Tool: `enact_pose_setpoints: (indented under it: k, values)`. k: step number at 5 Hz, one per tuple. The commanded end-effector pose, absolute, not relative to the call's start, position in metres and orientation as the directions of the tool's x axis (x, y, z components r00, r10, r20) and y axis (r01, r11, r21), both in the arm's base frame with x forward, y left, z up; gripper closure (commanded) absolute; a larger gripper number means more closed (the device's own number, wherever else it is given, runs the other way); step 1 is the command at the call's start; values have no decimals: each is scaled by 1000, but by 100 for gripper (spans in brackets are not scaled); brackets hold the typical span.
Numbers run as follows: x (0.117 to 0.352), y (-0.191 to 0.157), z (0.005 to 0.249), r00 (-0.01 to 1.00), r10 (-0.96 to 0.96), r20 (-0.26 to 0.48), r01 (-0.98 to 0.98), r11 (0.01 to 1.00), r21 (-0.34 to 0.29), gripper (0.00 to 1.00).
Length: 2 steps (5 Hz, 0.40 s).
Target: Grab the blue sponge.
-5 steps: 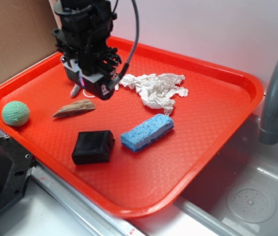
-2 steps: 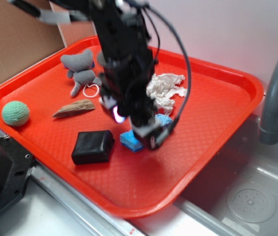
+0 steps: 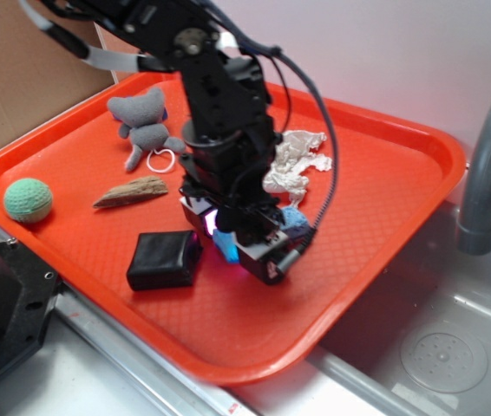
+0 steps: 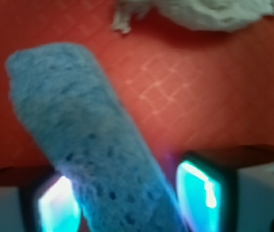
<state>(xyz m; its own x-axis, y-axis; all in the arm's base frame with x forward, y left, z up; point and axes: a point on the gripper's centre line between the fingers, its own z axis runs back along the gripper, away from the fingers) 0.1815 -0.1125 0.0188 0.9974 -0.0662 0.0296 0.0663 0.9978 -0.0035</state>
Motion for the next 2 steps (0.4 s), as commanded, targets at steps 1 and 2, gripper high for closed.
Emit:
enact_pose_setpoints:
  k: [1,2]
  values:
    - [125,-46,108,982,43,183,-34,998,-53,100]
    - [160,-52,158,982,58,181,-48,997,-60,100]
